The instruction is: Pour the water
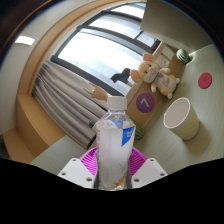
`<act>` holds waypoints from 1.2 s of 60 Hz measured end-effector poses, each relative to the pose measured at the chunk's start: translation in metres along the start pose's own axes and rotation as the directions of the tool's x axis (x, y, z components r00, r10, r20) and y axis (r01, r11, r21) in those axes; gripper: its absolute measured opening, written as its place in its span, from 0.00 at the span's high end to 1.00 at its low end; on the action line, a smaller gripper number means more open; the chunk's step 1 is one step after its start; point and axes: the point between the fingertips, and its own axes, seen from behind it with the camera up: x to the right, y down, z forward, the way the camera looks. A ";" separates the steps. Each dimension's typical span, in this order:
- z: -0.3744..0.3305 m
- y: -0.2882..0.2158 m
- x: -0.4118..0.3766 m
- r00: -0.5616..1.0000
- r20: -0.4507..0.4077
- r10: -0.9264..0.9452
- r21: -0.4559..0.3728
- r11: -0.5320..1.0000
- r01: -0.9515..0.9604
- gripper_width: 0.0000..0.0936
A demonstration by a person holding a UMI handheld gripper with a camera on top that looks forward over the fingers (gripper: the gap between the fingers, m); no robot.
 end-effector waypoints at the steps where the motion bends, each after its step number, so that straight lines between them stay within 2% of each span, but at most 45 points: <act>1: 0.003 -0.003 0.000 0.999 0.009 0.046 0.003 0.999 -0.046 0.61; 11: 0.027 -0.036 0.009 0.879 0.093 0.467 0.053 0.879 -0.473 0.61; 22: 0.038 -0.058 0.020 0.651 0.176 0.739 0.072 0.649 -0.757 0.61; 36: 0.040 -0.088 0.032 0.365 0.310 0.878 0.095 0.354 -0.930 0.61; 47: 0.042 -0.095 0.043 0.251 0.324 0.912 0.094 0.233 -0.968 0.58; 57: 0.038 -0.096 0.036 0.350 0.304 0.886 0.115 0.331 -0.937 0.59; 63: 0.036 -0.093 0.016 0.574 0.247 0.781 0.120 0.564 -0.817 0.59; 68: 0.042 -0.089 0.002 0.846 0.134 0.517 0.105 0.841 -0.530 0.59; 72: 0.036 -0.099 -0.009 0.967 0.068 0.246 0.110 0.961 -0.252 0.58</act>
